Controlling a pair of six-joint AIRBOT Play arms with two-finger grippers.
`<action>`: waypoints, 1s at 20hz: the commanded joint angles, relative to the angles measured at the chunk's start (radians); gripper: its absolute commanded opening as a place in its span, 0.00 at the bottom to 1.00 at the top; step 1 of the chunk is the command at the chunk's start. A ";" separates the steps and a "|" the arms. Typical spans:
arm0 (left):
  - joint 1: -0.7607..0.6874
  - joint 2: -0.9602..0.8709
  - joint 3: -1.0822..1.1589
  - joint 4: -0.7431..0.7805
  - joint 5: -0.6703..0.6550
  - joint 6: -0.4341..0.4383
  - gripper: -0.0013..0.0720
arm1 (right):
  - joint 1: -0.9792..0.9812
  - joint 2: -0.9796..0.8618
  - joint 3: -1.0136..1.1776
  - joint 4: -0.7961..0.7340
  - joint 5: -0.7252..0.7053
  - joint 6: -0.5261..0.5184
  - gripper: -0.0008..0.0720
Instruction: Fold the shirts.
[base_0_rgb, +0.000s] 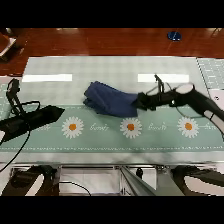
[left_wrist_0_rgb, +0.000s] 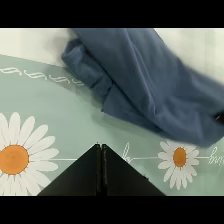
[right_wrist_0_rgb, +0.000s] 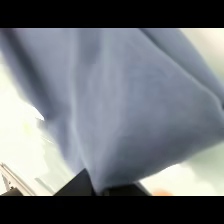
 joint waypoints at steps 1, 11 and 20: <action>0.000 -0.002 0.000 -0.003 0.006 0.001 0.05 | 0.011 -0.018 0.381 -0.210 0.114 0.126 0.05; 0.000 -0.002 -0.001 -0.003 0.007 0.001 0.05 | -0.211 -0.018 0.979 -0.470 0.381 0.290 0.05; -0.005 -0.002 -0.002 -0.003 0.000 0.022 0.05 | -0.608 0.039 1.015 -0.468 0.642 0.387 0.05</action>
